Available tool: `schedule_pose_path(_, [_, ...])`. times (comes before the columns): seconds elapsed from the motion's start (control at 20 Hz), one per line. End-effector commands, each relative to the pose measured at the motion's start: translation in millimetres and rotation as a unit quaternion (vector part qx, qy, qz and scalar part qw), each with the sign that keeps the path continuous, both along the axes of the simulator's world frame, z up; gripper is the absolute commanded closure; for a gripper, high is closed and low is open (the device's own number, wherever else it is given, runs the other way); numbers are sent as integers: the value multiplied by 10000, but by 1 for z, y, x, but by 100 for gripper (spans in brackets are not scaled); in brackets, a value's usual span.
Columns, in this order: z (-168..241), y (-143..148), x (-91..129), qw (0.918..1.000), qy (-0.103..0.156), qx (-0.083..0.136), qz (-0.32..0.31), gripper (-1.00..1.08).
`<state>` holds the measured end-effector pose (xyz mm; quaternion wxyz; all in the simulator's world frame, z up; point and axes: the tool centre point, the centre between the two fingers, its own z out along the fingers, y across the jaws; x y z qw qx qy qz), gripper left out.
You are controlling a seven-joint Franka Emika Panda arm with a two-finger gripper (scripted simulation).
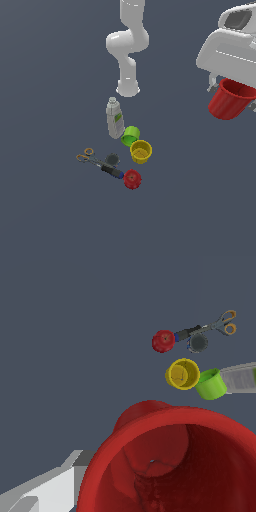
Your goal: Pick up a designated object from a clutter of objects.
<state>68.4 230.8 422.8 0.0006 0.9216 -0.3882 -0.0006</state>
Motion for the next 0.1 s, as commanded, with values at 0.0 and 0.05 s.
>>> schedule_pose_path(0.0, [2,0,1,10000,-8,2,-4,108])
schedule_pose_path(0.05, [2,0,1,10000,-8,3,-2,108])
